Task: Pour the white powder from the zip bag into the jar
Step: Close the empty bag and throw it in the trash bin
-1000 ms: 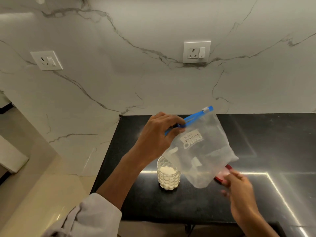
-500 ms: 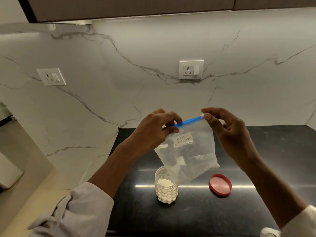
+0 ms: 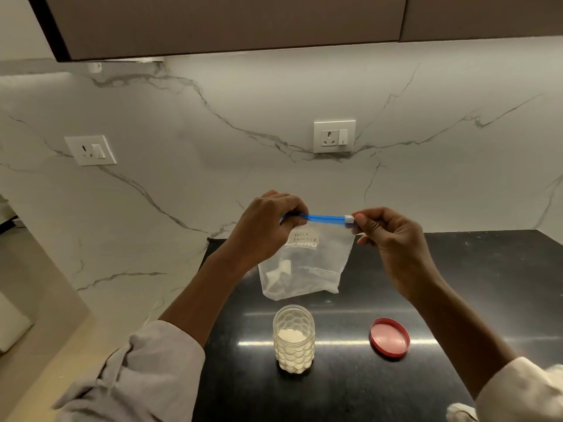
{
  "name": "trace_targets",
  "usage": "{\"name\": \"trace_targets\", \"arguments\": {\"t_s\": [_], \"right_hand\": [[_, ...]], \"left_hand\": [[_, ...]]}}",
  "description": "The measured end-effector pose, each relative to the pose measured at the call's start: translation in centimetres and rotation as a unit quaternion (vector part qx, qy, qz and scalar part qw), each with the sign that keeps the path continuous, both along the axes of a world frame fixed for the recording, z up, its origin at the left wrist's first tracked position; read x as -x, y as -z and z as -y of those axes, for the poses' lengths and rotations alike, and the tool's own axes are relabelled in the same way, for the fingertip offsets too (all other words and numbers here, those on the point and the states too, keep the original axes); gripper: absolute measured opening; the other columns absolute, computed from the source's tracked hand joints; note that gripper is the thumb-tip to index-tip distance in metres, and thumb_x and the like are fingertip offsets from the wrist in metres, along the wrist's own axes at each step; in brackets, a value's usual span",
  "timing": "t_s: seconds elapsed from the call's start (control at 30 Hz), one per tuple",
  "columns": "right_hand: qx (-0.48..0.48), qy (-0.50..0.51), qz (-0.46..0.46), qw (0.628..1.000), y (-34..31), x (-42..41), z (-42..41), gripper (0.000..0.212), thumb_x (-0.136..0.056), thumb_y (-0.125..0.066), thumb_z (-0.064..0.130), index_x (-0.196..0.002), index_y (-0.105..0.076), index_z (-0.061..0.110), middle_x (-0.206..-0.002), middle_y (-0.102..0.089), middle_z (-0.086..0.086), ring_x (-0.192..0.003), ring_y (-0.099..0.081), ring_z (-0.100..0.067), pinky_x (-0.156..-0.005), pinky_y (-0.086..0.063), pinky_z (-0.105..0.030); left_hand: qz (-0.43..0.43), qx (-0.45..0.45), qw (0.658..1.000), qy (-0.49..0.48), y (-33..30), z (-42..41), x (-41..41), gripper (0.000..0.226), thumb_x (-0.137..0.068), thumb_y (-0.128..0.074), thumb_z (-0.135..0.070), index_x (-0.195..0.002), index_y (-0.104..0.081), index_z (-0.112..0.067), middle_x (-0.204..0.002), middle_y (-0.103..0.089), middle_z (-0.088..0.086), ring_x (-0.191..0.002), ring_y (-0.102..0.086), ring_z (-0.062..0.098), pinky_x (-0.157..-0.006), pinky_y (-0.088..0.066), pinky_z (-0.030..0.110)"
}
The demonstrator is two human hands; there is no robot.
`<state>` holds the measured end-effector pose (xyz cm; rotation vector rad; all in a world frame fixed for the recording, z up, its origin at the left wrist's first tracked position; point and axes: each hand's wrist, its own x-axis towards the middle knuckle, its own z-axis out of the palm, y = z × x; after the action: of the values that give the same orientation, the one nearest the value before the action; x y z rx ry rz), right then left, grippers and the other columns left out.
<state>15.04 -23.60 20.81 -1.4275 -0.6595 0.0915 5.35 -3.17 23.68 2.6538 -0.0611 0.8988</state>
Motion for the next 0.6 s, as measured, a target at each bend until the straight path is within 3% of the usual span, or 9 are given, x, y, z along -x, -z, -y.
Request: {"name": "trace_targets", "arguments": {"t_s": [0.1,0.2,0.37,0.5,0.6], "right_hand": [[0.005,0.047,0.041,0.998,0.3,0.3,-0.7,0.005,-0.091,-0.062,0.015,-0.093,-0.065,0.011,-0.090,-0.070,-0.008,-0.079,-0.064,-0.013,-0.065,-0.054,-0.022],[0.010,0.075,0.089,0.993,0.1,1.2,-1.8,0.008,-0.093,-0.061,0.013,-0.096,-0.064,0.006,-0.088,-0.066,-0.007,-0.073,-0.061,-0.003,-0.061,-0.051,-0.015],[0.018,0.105,0.122,0.987,-0.2,2.0,-3.0,0.007,-0.094,-0.060,0.012,-0.093,-0.065,0.007,-0.082,-0.066,0.002,-0.072,-0.058,-0.002,-0.067,-0.047,-0.012],[0.036,0.105,0.139,0.984,-0.2,2.0,-2.6,0.005,-0.093,-0.061,0.011,-0.093,-0.065,0.008,-0.084,-0.066,-0.001,-0.074,-0.060,-0.003,-0.065,-0.048,-0.012],[0.037,0.113,0.141,0.983,-0.1,2.1,-2.4,0.006,-0.093,-0.060,0.008,-0.095,-0.065,0.005,-0.085,-0.065,-0.003,-0.073,-0.060,0.001,-0.061,-0.048,-0.009]], "left_hand": [[-0.015,0.012,1.000,0.023,0.1,0.7,-0.3,0.017,-0.085,-0.070,-0.029,-0.098,-0.071,-0.017,-0.091,-0.071,-0.002,-0.082,-0.055,0.010,-0.076,-0.051,0.029],[-0.017,0.035,0.998,0.054,-0.4,2.2,-0.8,0.026,-0.084,-0.069,-0.037,-0.100,-0.071,-0.016,-0.093,-0.072,-0.001,-0.082,-0.058,0.012,-0.075,-0.048,0.026],[-0.013,0.044,0.996,0.072,-1.4,3.5,-1.6,0.019,-0.085,-0.070,-0.028,-0.098,-0.072,-0.013,-0.090,-0.071,0.001,-0.081,-0.058,0.012,-0.071,-0.043,0.019],[-0.028,0.053,0.996,0.071,-1.7,3.2,-1.4,0.014,-0.084,-0.073,-0.027,-0.093,-0.074,-0.018,-0.083,-0.070,-0.004,-0.076,-0.055,0.007,-0.068,-0.039,0.013],[-0.036,0.059,0.995,0.066,-1.7,3.1,-1.4,0.013,-0.083,-0.073,-0.030,-0.091,-0.074,-0.020,-0.081,-0.071,-0.006,-0.073,-0.057,0.006,-0.071,-0.048,0.021]]}}
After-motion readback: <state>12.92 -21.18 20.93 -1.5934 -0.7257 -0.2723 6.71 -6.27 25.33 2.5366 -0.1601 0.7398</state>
